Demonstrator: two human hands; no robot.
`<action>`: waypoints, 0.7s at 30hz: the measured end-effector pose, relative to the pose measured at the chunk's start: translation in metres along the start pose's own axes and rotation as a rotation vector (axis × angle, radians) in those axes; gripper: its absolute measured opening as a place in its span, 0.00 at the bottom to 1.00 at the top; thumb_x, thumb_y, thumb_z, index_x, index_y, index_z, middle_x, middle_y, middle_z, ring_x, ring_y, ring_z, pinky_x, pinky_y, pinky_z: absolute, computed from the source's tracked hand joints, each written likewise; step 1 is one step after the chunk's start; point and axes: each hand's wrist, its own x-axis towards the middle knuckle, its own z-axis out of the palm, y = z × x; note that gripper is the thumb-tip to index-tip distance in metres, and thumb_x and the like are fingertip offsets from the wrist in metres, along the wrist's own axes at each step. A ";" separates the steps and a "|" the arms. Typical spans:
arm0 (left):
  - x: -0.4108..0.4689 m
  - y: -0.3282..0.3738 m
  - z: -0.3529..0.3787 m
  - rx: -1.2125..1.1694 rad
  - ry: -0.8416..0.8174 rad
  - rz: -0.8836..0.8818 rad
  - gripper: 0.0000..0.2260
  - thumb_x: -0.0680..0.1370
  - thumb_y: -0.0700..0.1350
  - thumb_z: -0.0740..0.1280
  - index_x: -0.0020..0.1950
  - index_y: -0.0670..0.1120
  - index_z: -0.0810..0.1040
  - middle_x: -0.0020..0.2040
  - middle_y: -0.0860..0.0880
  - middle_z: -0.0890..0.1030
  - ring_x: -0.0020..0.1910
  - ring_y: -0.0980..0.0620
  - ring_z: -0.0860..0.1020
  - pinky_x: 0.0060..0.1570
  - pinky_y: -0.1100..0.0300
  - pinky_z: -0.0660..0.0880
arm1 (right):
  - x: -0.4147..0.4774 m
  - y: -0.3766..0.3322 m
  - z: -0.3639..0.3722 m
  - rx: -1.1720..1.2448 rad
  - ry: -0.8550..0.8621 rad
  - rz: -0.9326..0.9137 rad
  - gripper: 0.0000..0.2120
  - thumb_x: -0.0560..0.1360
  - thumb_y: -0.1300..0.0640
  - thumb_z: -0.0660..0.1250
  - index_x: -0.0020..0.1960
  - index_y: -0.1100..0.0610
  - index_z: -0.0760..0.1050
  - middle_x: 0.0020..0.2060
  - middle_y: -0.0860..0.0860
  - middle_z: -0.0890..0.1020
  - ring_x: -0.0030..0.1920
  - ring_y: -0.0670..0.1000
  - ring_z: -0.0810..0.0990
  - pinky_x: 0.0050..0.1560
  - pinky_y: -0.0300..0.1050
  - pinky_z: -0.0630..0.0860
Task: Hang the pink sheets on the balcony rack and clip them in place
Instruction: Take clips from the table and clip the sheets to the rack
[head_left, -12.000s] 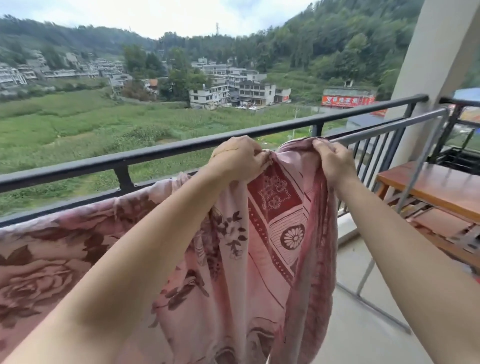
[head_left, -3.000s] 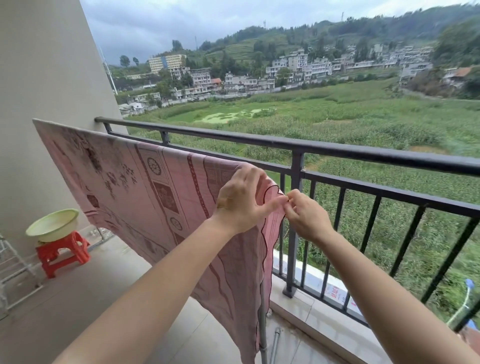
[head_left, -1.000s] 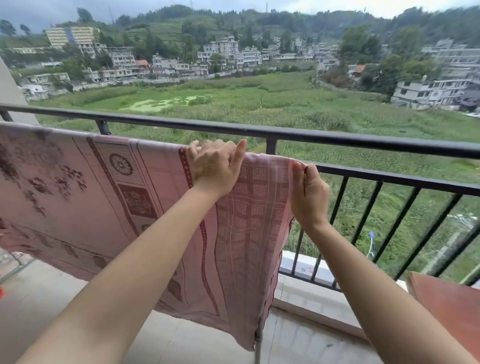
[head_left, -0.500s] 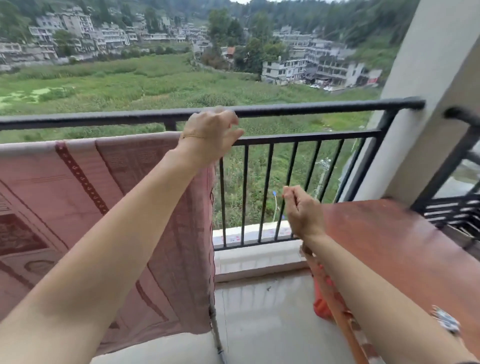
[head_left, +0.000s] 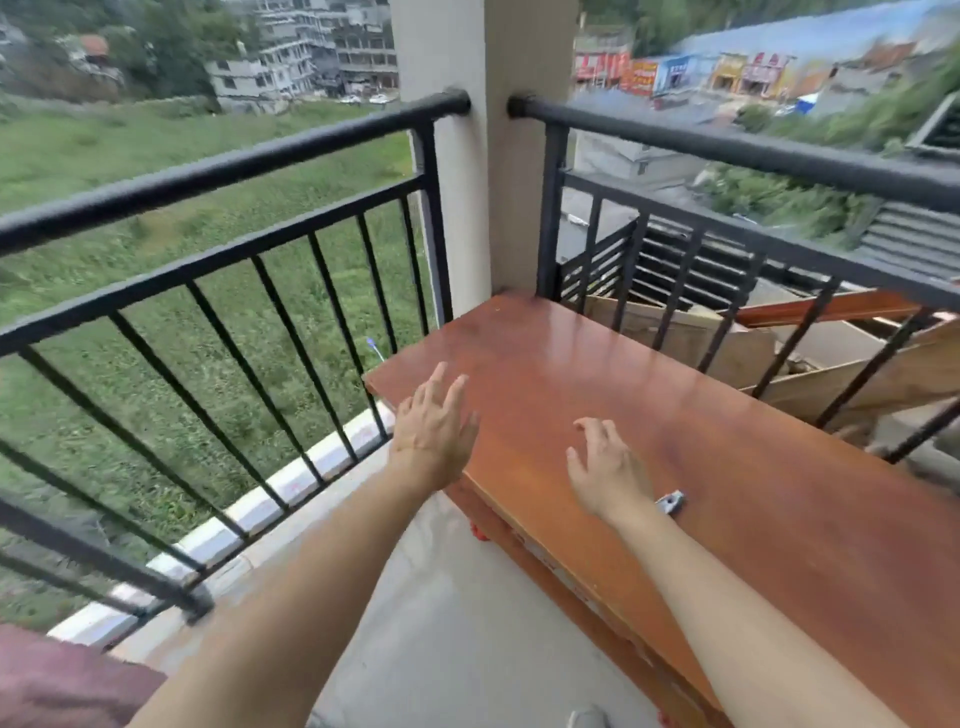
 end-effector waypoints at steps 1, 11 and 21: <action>0.008 0.016 0.022 0.017 -0.073 0.005 0.27 0.81 0.58 0.55 0.78 0.50 0.59 0.79 0.43 0.54 0.73 0.41 0.63 0.69 0.46 0.62 | 0.003 0.026 0.002 -0.010 -0.035 0.059 0.19 0.79 0.51 0.60 0.69 0.51 0.67 0.64 0.52 0.73 0.60 0.57 0.77 0.56 0.50 0.74; 0.019 0.120 0.218 -0.048 -0.658 -0.041 0.28 0.82 0.57 0.53 0.80 0.51 0.49 0.80 0.45 0.43 0.78 0.45 0.48 0.74 0.46 0.53 | 0.021 0.206 0.062 -0.111 -0.482 0.485 0.23 0.80 0.47 0.59 0.73 0.47 0.62 0.64 0.57 0.70 0.63 0.63 0.75 0.61 0.54 0.72; -0.020 0.143 0.287 -0.061 -0.920 -0.125 0.26 0.82 0.56 0.52 0.79 0.51 0.51 0.80 0.47 0.42 0.78 0.44 0.43 0.75 0.44 0.49 | 0.042 0.250 0.105 -0.126 -0.617 0.388 0.22 0.80 0.40 0.57 0.71 0.47 0.65 0.59 0.56 0.69 0.59 0.61 0.75 0.59 0.55 0.74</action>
